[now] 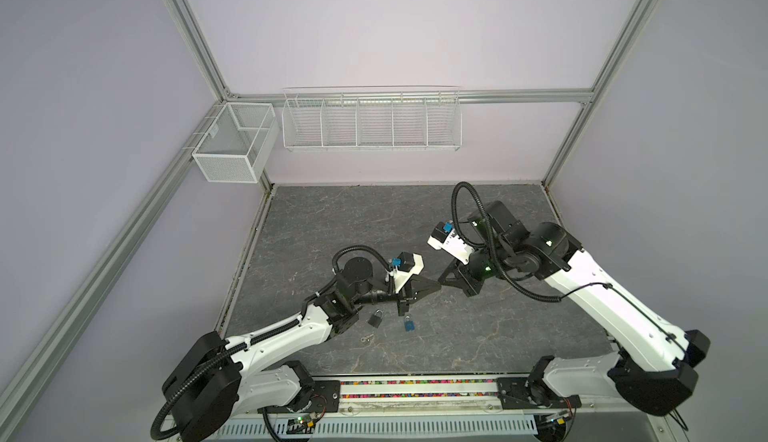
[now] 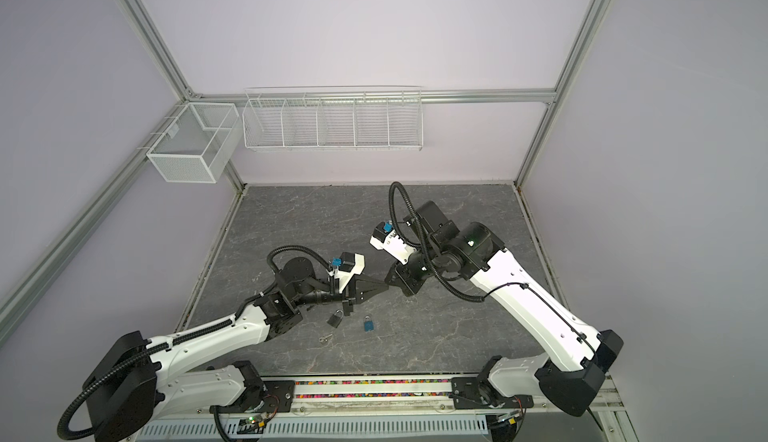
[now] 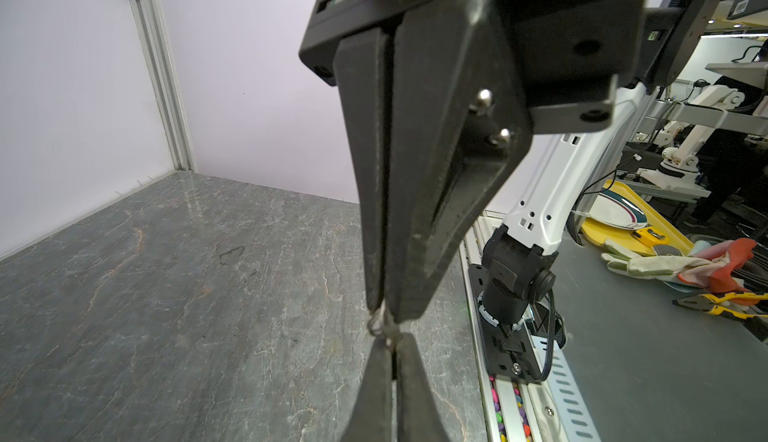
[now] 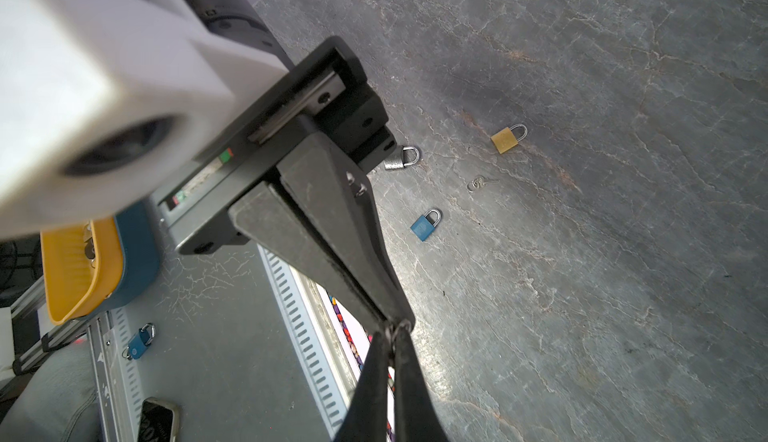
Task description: Unlock with the key
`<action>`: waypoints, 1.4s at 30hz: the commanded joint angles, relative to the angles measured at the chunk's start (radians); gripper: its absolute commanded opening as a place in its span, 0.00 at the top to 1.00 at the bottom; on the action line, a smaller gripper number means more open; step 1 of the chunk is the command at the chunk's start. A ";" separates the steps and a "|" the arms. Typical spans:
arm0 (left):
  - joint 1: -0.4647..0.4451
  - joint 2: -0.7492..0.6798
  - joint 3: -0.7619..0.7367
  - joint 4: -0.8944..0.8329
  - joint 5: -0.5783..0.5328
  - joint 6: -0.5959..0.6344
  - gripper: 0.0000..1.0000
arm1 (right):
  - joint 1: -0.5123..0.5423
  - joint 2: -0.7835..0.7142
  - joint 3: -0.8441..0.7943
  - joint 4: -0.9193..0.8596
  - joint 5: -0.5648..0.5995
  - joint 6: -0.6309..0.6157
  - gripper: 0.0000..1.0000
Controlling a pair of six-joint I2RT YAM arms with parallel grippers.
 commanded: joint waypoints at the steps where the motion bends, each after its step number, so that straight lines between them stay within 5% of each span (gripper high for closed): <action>1: -0.003 -0.022 0.026 0.020 -0.021 -0.005 1.00 | -0.001 -0.007 0.020 -0.009 -0.004 -0.030 0.94; 4: -0.003 -0.030 0.021 0.018 -0.041 -0.019 0.98 | -0.001 -0.011 0.018 0.000 0.000 -0.028 0.93; 8: -0.003 -0.041 0.012 0.017 -0.060 -0.025 0.78 | -0.003 -0.021 0.011 0.024 0.008 -0.018 0.94; 16: 0.002 -0.109 -0.032 -0.038 -0.162 -0.041 0.60 | -0.015 -0.042 -0.005 0.078 0.065 0.043 0.94; 21: 0.007 -0.194 -0.118 0.079 -0.396 -0.246 0.51 | -0.043 -0.054 -0.048 0.218 0.064 0.213 0.94; 30: 0.009 -0.285 -0.106 0.029 -0.829 -0.700 0.49 | -0.050 -0.092 -0.253 0.662 0.097 0.630 0.94; 42: 0.009 -0.099 -0.007 0.201 -0.827 -0.951 0.49 | -0.033 -0.163 -0.435 1.017 0.219 0.904 0.94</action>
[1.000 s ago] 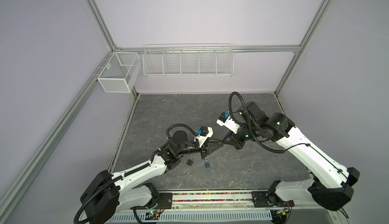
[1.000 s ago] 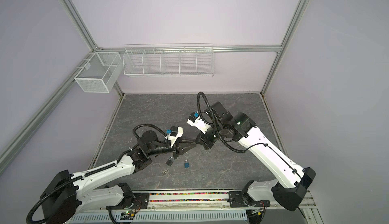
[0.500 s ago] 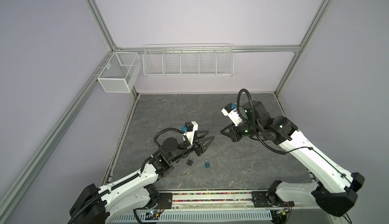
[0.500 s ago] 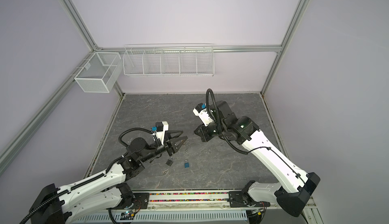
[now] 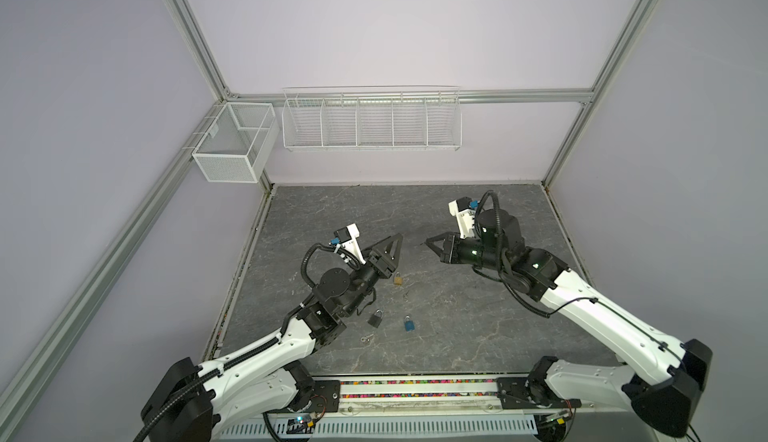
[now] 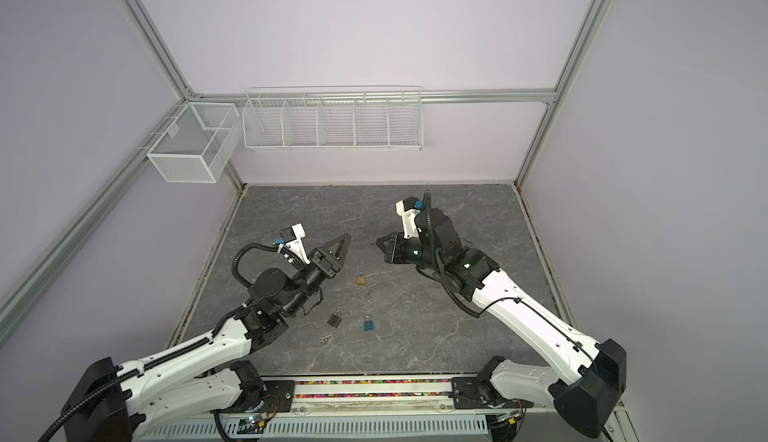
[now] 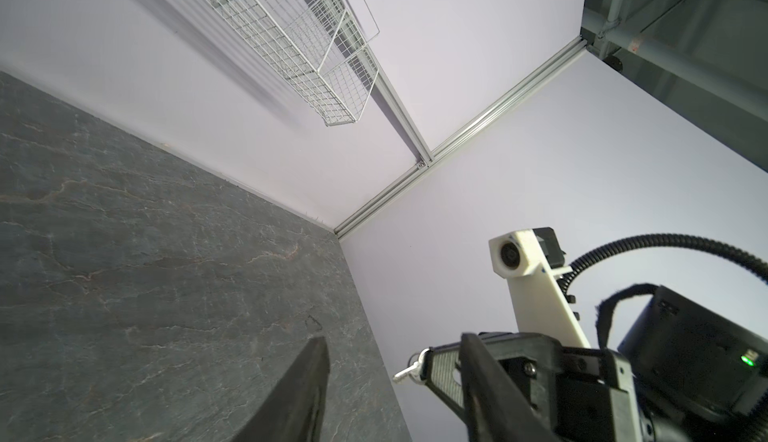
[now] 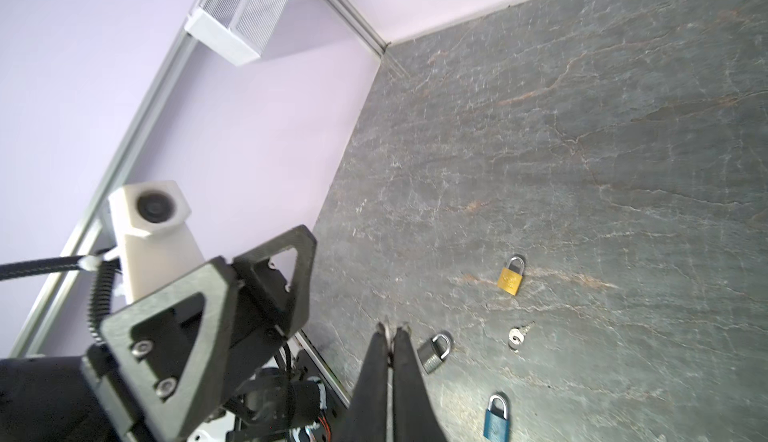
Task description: Unlock with the key
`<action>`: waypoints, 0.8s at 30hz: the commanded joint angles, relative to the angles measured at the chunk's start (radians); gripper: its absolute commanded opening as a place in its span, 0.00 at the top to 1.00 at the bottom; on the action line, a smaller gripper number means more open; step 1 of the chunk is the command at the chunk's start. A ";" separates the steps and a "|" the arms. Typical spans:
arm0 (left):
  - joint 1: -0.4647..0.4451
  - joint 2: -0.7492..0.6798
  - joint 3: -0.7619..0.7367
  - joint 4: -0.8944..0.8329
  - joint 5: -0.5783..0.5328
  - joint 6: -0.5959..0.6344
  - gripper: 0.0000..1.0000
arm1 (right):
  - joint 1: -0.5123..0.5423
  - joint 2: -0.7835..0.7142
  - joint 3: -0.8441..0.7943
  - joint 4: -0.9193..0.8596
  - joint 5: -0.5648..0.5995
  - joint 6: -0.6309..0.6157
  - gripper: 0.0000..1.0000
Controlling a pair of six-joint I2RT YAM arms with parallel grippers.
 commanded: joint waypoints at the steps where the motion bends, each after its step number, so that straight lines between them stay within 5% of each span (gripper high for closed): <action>1: 0.002 0.059 0.068 0.094 0.012 -0.110 0.49 | 0.012 -0.023 -0.021 0.156 0.040 0.109 0.94; 10: 0.002 0.214 0.076 0.402 0.114 -0.168 0.58 | 0.033 -0.029 -0.030 0.222 0.028 0.131 0.94; 24: 0.013 0.243 0.110 0.414 0.150 -0.194 0.76 | 0.042 -0.045 -0.047 0.260 0.044 0.149 0.94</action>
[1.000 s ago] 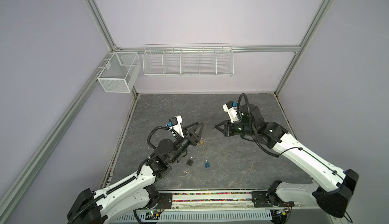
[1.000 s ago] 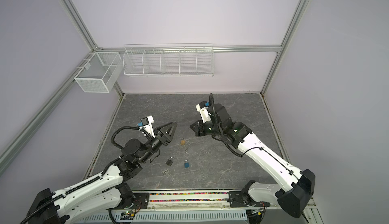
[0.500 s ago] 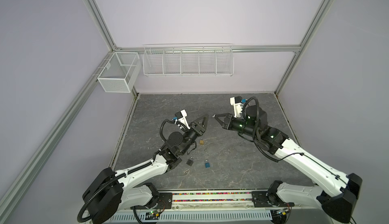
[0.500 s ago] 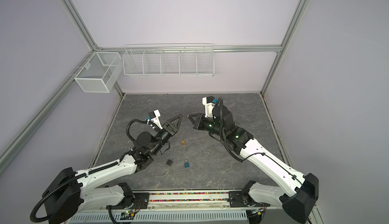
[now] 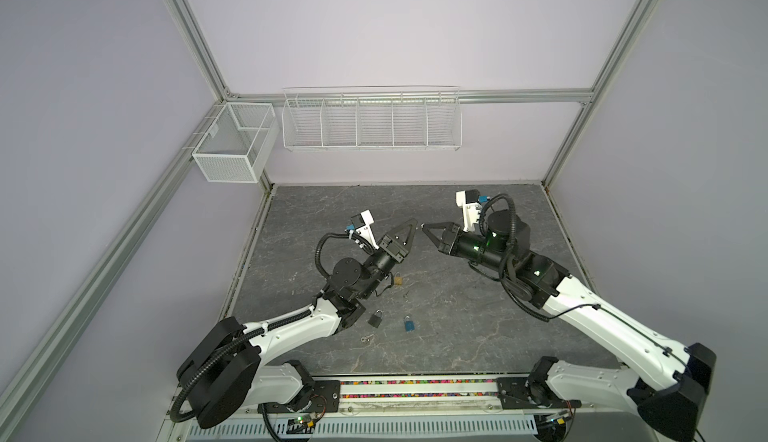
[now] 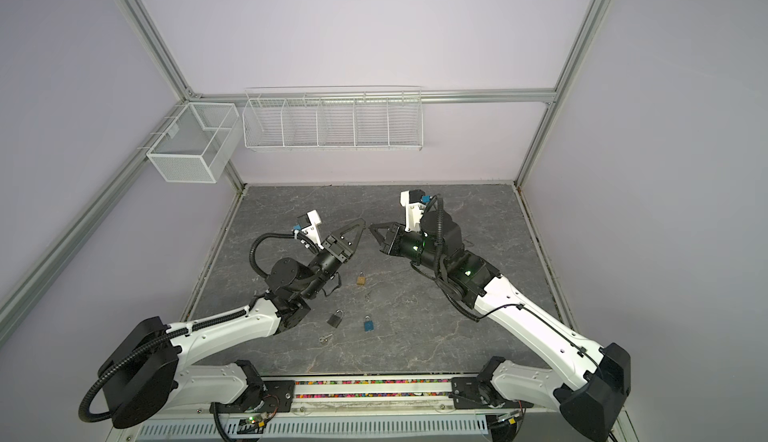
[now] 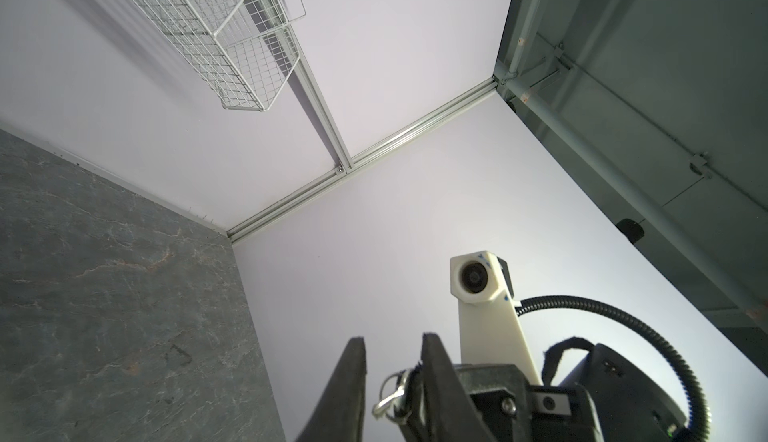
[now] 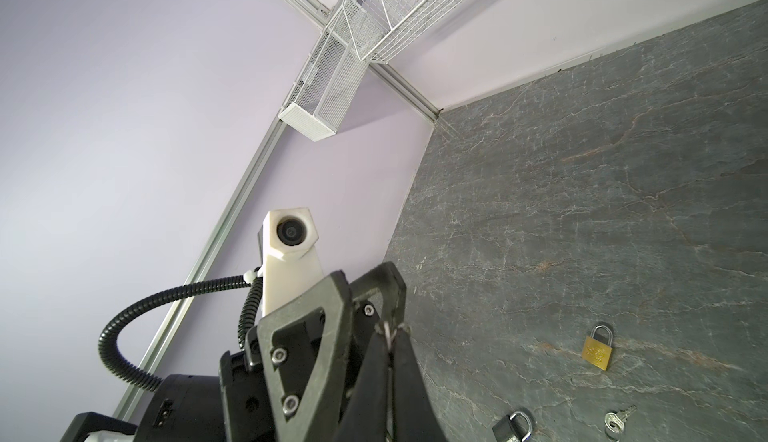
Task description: Unlock with the key
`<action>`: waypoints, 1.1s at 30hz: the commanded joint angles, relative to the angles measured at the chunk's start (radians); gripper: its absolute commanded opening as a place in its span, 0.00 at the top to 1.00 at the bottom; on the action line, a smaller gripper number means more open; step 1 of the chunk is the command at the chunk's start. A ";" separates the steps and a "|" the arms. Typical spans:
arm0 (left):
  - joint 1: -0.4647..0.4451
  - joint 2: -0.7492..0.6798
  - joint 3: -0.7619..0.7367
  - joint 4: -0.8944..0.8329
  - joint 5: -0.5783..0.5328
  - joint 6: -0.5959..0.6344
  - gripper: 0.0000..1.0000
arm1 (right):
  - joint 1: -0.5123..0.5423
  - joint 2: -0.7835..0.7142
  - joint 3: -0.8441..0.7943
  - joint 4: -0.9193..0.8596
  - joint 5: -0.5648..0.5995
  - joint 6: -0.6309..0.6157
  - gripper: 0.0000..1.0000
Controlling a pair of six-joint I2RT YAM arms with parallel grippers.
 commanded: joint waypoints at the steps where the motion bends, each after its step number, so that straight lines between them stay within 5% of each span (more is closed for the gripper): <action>1: 0.004 0.005 0.030 0.047 0.022 -0.019 0.76 | 0.008 -0.019 -0.014 0.048 0.005 0.026 0.94; 33: 0.012 0.067 0.044 0.130 0.055 -0.046 0.89 | 0.012 -0.010 -0.015 0.067 0.019 0.025 0.94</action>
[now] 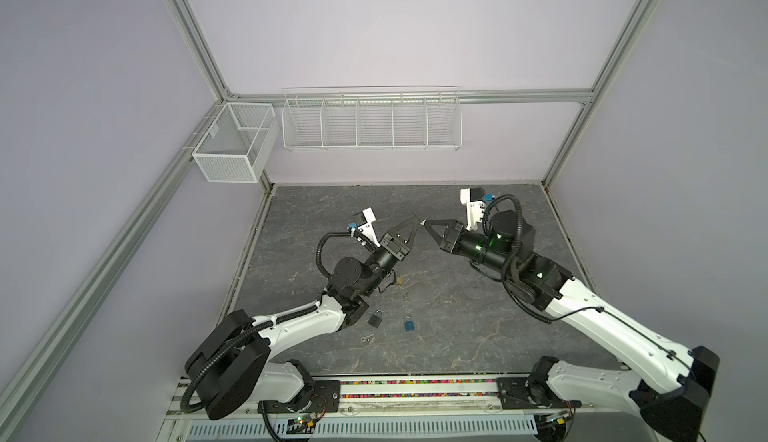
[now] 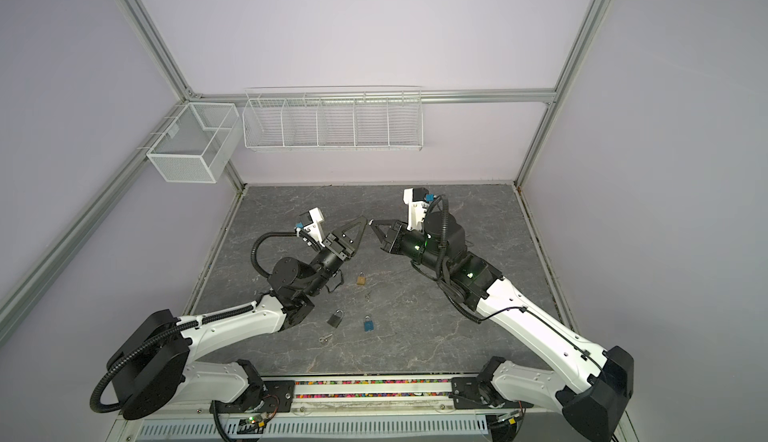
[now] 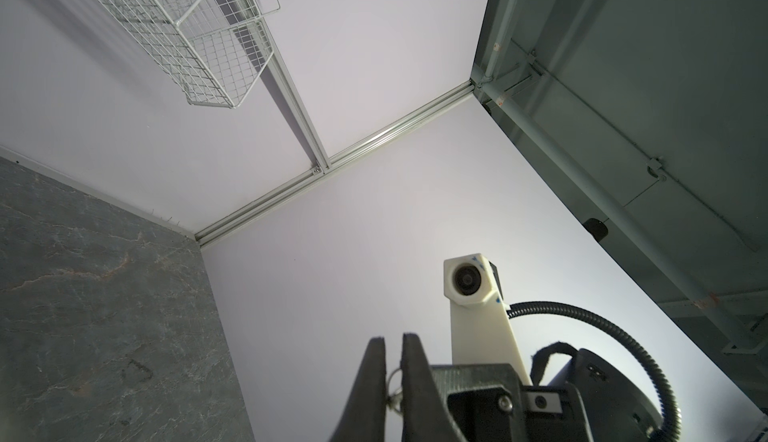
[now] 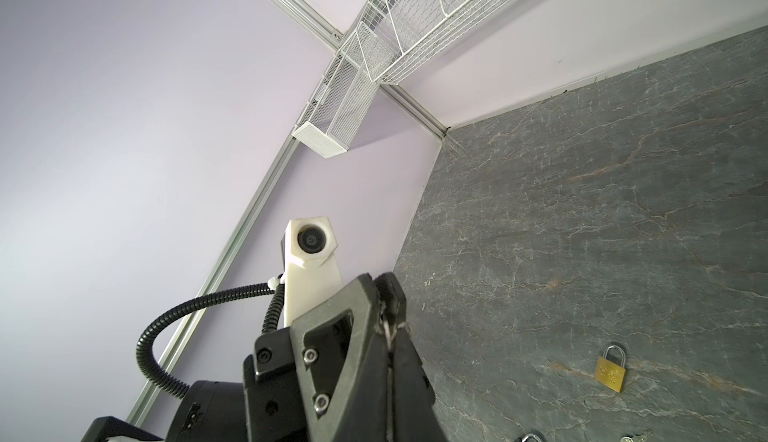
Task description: Unlock with the key
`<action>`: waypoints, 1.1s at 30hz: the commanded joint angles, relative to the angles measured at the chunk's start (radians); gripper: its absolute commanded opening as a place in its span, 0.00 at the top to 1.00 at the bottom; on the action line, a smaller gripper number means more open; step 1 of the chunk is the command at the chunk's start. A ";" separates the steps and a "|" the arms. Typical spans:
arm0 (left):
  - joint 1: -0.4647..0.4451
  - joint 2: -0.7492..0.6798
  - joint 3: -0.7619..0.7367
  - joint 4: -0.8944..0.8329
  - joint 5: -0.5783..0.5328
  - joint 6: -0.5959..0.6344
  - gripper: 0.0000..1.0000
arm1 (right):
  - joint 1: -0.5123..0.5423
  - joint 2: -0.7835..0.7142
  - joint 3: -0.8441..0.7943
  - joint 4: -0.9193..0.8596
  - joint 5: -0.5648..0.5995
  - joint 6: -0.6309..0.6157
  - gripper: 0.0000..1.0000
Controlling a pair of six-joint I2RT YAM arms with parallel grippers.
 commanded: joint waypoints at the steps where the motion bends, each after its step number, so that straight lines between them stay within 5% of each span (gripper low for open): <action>1: 0.007 0.014 0.026 0.041 0.022 -0.015 0.89 | 0.005 0.009 -0.009 0.033 -0.009 0.014 0.93; 25: 0.027 0.004 0.034 0.019 0.049 0.004 1.00 | -0.004 0.016 0.006 0.015 -0.039 -0.021 0.93; 33: 0.117 -0.086 0.092 -0.317 0.215 0.086 1.00 | -0.077 0.025 0.064 -0.087 -0.199 -0.191 0.56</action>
